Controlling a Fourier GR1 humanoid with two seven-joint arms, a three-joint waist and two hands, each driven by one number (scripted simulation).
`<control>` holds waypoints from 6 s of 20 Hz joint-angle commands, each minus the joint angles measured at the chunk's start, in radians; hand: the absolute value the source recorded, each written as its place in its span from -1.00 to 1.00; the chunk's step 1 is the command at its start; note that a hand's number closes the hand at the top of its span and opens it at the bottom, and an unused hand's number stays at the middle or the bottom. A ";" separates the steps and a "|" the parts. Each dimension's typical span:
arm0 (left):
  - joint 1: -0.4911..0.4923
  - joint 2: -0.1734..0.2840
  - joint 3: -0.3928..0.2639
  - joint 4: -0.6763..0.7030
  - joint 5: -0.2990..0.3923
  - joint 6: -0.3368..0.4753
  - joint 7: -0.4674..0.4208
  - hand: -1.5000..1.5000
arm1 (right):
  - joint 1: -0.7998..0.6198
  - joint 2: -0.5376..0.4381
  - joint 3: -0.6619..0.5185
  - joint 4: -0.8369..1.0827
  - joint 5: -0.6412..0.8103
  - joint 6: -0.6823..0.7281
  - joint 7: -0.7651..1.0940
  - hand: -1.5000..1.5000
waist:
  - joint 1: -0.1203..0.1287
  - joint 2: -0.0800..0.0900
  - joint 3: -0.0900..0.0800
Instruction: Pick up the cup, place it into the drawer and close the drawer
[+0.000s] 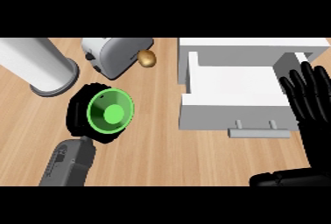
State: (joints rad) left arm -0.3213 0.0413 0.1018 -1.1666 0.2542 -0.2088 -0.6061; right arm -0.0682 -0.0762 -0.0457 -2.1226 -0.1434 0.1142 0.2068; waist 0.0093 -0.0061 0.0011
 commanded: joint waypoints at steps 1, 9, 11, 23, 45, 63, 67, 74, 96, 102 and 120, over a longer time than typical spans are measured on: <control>-0.007 -0.022 -0.038 -0.170 0.033 0.037 0.161 1.00 | -0.007 -0.009 -0.019 0.051 -0.006 0.023 -0.047 -1.00 | -0.005 0.004 -0.001; -0.242 -0.041 -0.072 -0.180 -0.017 0.249 0.309 1.00 | -0.020 -0.046 -0.070 0.084 -0.039 0.060 -0.074 -1.00 | -0.015 0.006 -0.001; -0.279 -0.041 -0.123 -0.217 -0.015 0.305 0.341 1.00 | -0.048 -0.009 -0.018 0.032 0.003 -0.007 0.002 -1.00 | -0.014 0.006 -0.001; -0.582 -0.041 -0.182 -0.050 -0.041 0.469 0.483 1.00 | -0.078 -0.020 -0.039 0.099 -0.007 0.012 -0.028 -1.00 | -0.017 0.007 -0.001; -0.970 -0.041 -0.330 0.635 0.202 0.612 0.288 1.00 | -0.015 -0.040 -0.070 0.123 -0.038 0.085 -0.131 -1.00 | -0.063 0.018 0.000; -1.045 -0.041 -0.653 0.830 0.305 0.663 0.302 -1.00 | -0.047 -0.012 -0.013 0.102 -0.045 0.082 -0.095 -1.00 | -0.124 0.033 0.001; -1.006 -0.041 -0.699 0.784 0.338 0.704 0.286 -1.00 | -0.048 -0.004 -0.010 0.128 -0.051 0.092 -0.124 -1.00 | -0.118 0.032 0.001; -1.020 -0.041 -0.655 0.722 0.461 0.684 0.218 -1.00 | -0.053 0.010 0.002 0.078 -0.091 0.083 -0.080 -1.00 | -0.126 0.031 0.000; -0.674 0.217 -0.498 0.185 0.560 0.655 0.322 -1.00 | 0.063 -0.176 -0.011 -0.048 0.012 0.248 -0.013 1.00 | 0.024 -0.009 -0.002; -0.342 0.340 -0.512 -0.108 0.553 0.614 0.299 -1.00 | 0.064 -0.187 -0.001 0.031 0.110 0.259 -0.033 1.00 | 0.024 -0.003 -0.001; 0.103 0.547 -0.323 -0.346 0.616 0.352 0.260 -1.00 | -0.103 -0.199 0.311 0.526 0.843 0.058 -0.348 1.00 | 0.019 0.007 -0.001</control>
State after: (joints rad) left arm -0.3070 0.5442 -0.2688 -1.4629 0.8506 0.2041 -0.3433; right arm -0.1257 -0.3204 0.1981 -1.7383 0.5752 0.2497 -0.1079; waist 0.0270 0.0004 0.0001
